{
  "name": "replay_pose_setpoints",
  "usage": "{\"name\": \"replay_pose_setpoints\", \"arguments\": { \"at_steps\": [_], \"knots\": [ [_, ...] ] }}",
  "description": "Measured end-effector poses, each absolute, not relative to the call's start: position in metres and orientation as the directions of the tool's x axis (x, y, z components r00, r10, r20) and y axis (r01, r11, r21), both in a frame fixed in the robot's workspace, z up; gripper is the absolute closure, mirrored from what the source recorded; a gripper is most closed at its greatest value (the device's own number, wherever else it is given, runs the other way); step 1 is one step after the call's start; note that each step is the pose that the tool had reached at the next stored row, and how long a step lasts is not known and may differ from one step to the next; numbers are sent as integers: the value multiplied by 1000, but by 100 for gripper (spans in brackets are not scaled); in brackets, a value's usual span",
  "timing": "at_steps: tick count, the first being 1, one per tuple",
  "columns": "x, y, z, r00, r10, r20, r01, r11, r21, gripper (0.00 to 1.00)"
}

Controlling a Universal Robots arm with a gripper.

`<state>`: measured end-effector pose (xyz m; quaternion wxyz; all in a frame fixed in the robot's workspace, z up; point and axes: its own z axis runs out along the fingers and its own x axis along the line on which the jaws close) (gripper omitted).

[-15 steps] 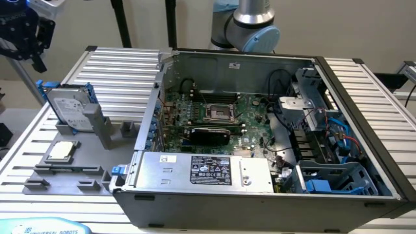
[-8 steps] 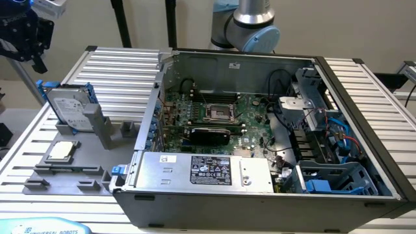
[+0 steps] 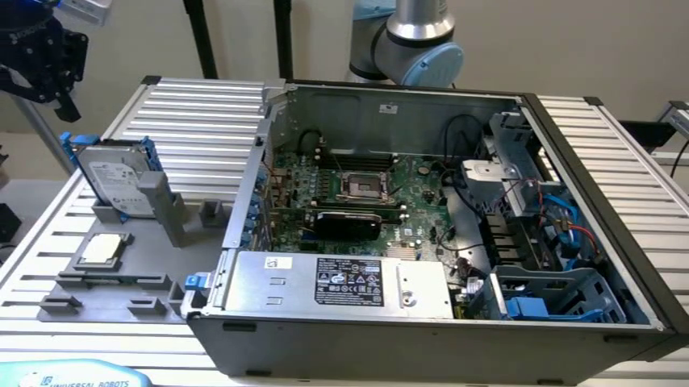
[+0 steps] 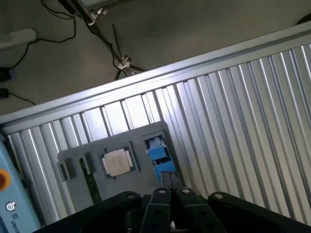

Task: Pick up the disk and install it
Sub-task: 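Pick up the disk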

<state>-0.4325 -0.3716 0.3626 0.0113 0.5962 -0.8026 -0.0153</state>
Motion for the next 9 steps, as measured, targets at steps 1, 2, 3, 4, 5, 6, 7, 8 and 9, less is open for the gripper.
{"name": "replay_pose_setpoints", "arguments": {
  "at_steps": [1, 2, 3, 4, 5, 6, 7, 8, 9],
  "knots": [
    [-432, -372, 362, -276, -961, 0, -961, 276, 38, 89],
    [-432, -372, 362, -263, -965, 0, -964, 262, 38, 89],
    [-432, -372, 362, -248, -969, 0, -968, 248, 38, 89],
    [-432, -372, 362, -234, -972, 0, -972, 234, 38, 89],
    [-432, -372, 361, -220, -976, 0, -975, 219, 38, 89],
    [-432, -372, 361, -204, -979, 0, -978, 204, 38, 89],
    [-432, -372, 360, -188, -982, 0, -981, 188, 38, 89],
    [-432, -372, 360, -173, -985, -1, -984, 173, 38, 89],
    [-432, -372, 360, -157, -988, 0, -987, 157, 38, 89]
  ]
}}
